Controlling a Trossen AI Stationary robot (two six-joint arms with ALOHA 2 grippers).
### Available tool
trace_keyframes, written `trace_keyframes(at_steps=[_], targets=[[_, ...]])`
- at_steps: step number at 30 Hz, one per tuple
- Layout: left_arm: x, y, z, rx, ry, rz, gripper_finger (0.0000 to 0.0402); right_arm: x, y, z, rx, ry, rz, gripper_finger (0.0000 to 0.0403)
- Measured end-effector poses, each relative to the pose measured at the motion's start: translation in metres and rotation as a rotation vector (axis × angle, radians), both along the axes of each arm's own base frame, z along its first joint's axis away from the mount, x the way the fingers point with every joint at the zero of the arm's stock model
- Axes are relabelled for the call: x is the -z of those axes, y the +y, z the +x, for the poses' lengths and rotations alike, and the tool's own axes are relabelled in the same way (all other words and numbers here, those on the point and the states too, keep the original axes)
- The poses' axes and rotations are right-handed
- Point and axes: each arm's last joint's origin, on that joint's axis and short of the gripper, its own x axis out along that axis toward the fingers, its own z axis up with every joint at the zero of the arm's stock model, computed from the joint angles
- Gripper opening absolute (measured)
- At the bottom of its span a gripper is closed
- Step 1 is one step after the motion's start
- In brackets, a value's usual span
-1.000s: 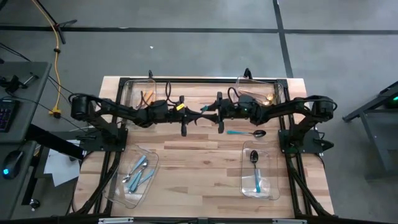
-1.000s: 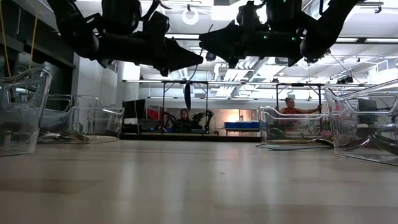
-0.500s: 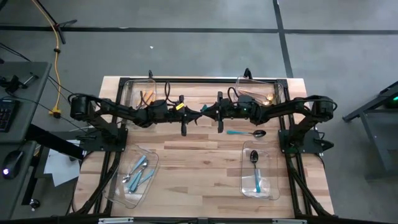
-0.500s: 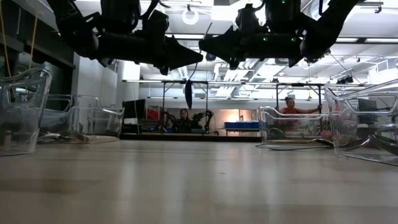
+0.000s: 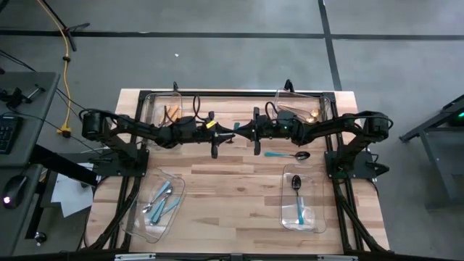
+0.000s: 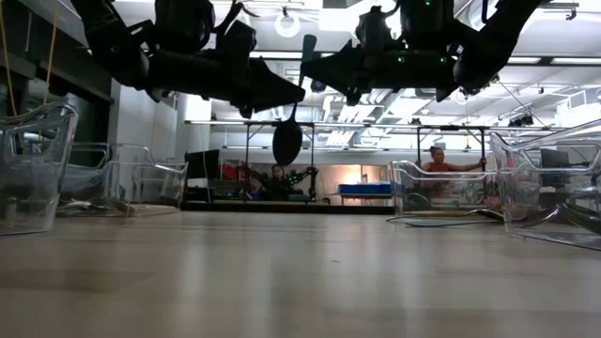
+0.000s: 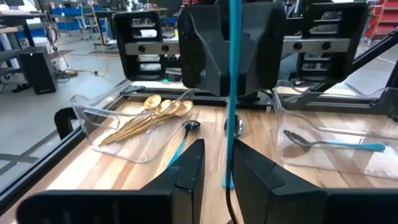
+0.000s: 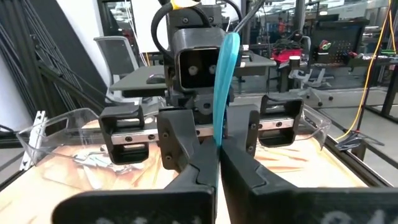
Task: Sort silverware by color (type)
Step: Put the blue spoon into the bottom right transparent bin
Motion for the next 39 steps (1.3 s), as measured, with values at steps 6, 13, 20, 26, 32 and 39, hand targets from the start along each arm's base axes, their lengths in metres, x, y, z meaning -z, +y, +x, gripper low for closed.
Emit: trace_keyframes(at_steps=[6,13,20,26,32,39], targets=[[-0.006,0.0,-0.007,-0.03,0.052,-0.003,0.0091,0.001,-0.002,-0.001,0.008,0.017,-0.006,0.0],[-0.033,-0.003,-0.033,-0.063,0.12,0.004,0.0107,-0.005,-0.003,-0.007,0.025,0.049,-0.036,0.0],[-0.042,-0.011,-0.068,-0.057,-0.009,0.023,0.0106,-0.02,-0.001,-0.024,0.081,0.067,-0.093,0.0],[-0.041,-0.017,-0.099,-0.057,-0.193,0.028,0.0106,-0.028,0.004,-0.052,0.157,0.037,-0.116,0.0],[-0.044,-0.018,-0.106,-0.057,-0.218,0.022,0.0106,-0.034,0.007,-0.066,0.162,0.0,-0.119,0.0],[-0.044,-0.018,-0.106,-0.057,-0.216,0.024,0.0106,-0.033,0.007,-0.066,0.161,0.003,-0.11,0.0]])
